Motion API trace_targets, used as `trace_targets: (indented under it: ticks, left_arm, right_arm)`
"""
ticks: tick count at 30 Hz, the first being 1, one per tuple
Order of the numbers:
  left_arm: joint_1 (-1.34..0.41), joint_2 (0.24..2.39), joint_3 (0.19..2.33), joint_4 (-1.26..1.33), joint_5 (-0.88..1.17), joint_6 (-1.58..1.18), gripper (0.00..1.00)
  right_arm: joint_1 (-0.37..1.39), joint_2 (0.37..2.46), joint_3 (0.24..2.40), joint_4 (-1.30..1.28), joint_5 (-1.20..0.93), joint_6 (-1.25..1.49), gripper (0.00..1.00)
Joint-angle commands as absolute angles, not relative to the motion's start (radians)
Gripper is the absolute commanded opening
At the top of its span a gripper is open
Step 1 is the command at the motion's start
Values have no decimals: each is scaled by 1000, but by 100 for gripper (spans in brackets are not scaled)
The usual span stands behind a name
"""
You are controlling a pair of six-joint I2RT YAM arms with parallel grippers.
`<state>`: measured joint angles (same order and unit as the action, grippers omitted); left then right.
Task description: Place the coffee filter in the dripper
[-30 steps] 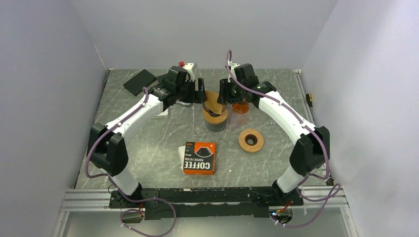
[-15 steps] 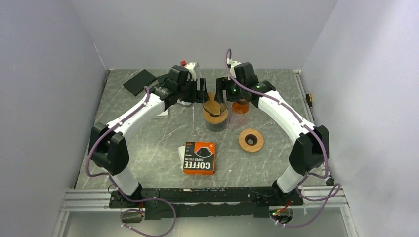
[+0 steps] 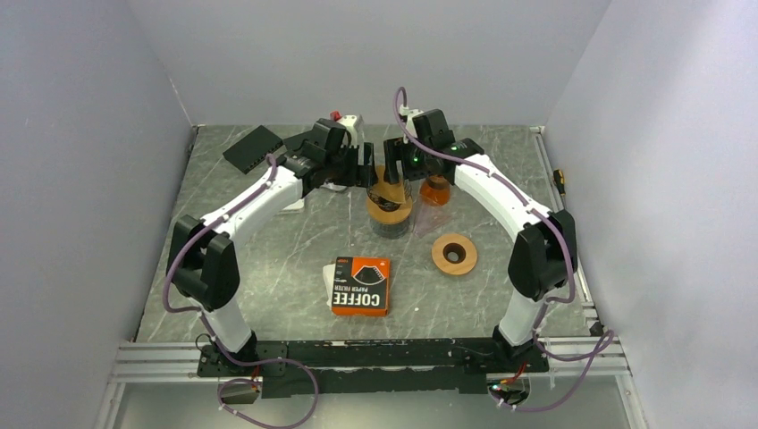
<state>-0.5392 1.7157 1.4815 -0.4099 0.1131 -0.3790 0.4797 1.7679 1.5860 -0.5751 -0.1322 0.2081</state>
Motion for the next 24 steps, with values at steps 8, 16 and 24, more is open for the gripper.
trace_targets:
  ticks: [8,16,24]
  left_arm:
    - [-545,1739,1529,-429,74,-357,81]
    - [-544,1743,1523,-432,57,-338,80]
    - [-545,1755,1526,-417,75,-337,81]
  right_arm:
    - [482,1799,1618,-571,-165,195,63]
    - [481,1816,1612,-569,-175,196,53]
    - [479,1819,1604,-565,-178,193,57]
